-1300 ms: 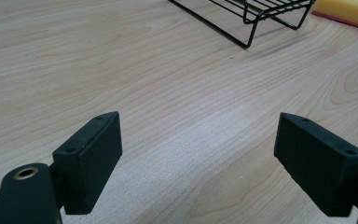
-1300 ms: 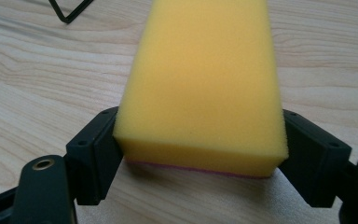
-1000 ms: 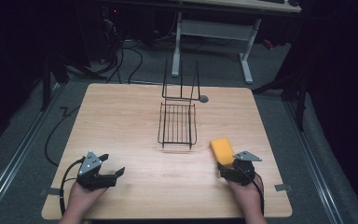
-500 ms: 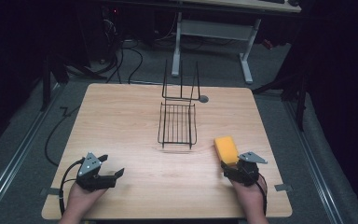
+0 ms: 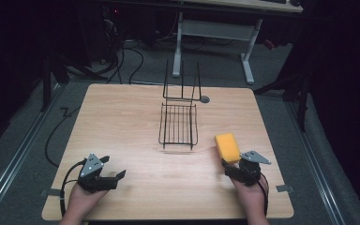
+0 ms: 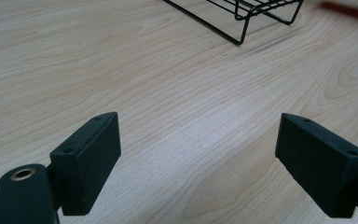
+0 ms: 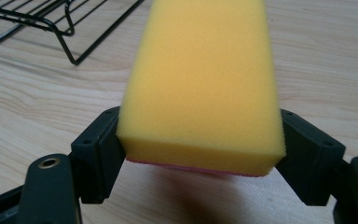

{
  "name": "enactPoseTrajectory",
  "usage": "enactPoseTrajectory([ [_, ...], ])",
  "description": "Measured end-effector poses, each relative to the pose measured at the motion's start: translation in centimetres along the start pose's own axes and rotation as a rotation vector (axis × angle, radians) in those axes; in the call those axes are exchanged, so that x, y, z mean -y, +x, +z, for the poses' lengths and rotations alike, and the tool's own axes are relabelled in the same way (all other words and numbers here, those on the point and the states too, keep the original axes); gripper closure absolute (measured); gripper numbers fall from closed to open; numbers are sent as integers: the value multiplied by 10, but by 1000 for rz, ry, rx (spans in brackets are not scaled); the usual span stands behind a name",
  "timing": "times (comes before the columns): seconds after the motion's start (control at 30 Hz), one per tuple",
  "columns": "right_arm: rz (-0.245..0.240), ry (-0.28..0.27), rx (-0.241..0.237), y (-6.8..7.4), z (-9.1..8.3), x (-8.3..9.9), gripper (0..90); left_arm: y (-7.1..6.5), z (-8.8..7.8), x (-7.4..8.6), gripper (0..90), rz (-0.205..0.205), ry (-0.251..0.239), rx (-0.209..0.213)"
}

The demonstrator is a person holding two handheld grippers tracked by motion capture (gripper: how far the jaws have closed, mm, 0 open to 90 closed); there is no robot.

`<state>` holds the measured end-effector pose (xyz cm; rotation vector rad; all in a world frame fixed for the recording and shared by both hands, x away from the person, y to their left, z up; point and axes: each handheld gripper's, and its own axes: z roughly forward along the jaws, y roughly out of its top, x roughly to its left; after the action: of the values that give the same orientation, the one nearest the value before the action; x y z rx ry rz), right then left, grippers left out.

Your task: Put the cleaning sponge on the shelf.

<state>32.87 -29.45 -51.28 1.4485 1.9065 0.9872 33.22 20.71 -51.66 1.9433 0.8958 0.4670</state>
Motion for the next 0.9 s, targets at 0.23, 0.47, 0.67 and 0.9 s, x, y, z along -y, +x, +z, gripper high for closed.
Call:
enactPoseTrajectory([
  [0.23, -32, -18, -7, 7, -3, -13, 243, 2, -1, -1, 148, -3, -7, 3],
  [0.47, -51, -46, -13, 13, -3, -31, 247, 3, 1, -2, 149, -7, -14, 6],
  [0.67, -49, -48, -24, 23, 7, -39, 252, 2, 0, -3, 147, -7, -21, 3],
  [0.9, -56, -68, -26, 29, 10, -44, 253, 2, -1, -3, 146, -3, -17, 0],
])
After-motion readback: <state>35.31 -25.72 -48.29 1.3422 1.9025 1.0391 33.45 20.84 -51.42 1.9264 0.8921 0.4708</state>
